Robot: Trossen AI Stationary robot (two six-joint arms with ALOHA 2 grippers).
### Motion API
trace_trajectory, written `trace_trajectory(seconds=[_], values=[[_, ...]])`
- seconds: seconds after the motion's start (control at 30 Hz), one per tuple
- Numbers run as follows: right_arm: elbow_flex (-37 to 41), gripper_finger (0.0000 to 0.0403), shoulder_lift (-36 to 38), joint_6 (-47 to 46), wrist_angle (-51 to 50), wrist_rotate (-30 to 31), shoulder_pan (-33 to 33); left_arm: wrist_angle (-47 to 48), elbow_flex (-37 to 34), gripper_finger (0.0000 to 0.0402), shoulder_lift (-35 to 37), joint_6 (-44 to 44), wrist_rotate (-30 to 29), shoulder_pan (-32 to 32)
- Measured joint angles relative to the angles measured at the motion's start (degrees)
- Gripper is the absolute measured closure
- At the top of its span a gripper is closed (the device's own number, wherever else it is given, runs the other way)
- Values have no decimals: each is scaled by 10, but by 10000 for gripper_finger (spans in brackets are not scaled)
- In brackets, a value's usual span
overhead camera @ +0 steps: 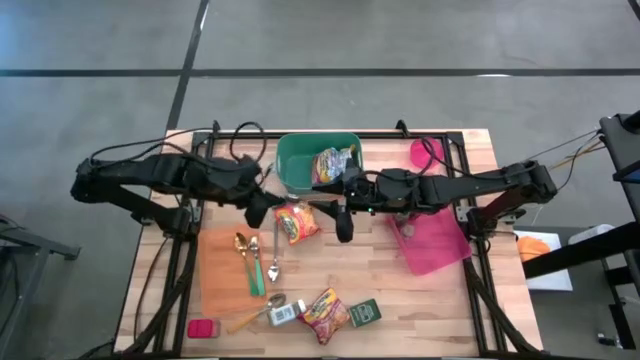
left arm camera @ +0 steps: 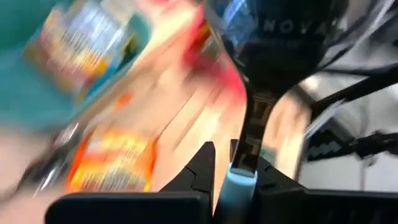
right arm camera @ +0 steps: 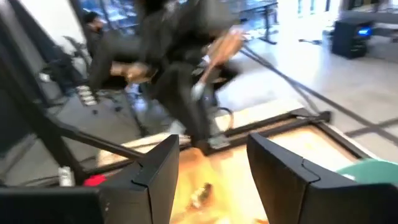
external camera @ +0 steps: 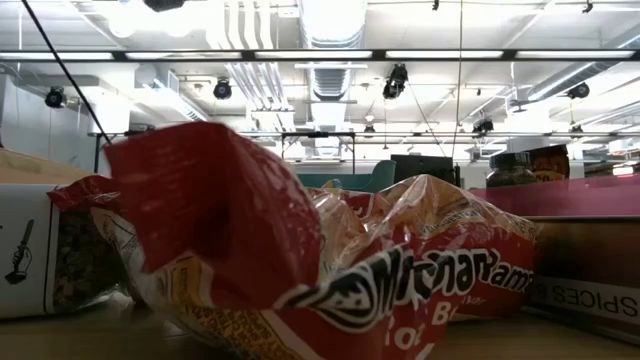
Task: Pick & Place Food Item
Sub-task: Put the light blue spoon into the orange bin
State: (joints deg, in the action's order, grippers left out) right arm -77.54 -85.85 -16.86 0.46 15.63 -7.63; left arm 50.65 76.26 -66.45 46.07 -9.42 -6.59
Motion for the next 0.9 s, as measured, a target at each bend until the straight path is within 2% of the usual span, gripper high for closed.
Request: trace_trajectory(seconds=[0.17, 0.3, 0.47, 0.53, 0.9], values=[[0, 218, 41, 3, -53, 17, 1, 66, -47, 376, 26, 120, 0, -51], [1, 218, 71, 8, -85, 34, 0, 64, -102, 376, 46, 236, 0, -108], [1, 218, 97, 11, -101, 41, 0, 57, -165, 376, 55, 439, 0, -176], [1, 218, 102, 17, -110, 41, 0, 46, -187, 376, 52, 492, 1, -193], [4, 218, 92, 29, -110, 41, 0, -27, -299, 376, 40, 660, 26, -260]])
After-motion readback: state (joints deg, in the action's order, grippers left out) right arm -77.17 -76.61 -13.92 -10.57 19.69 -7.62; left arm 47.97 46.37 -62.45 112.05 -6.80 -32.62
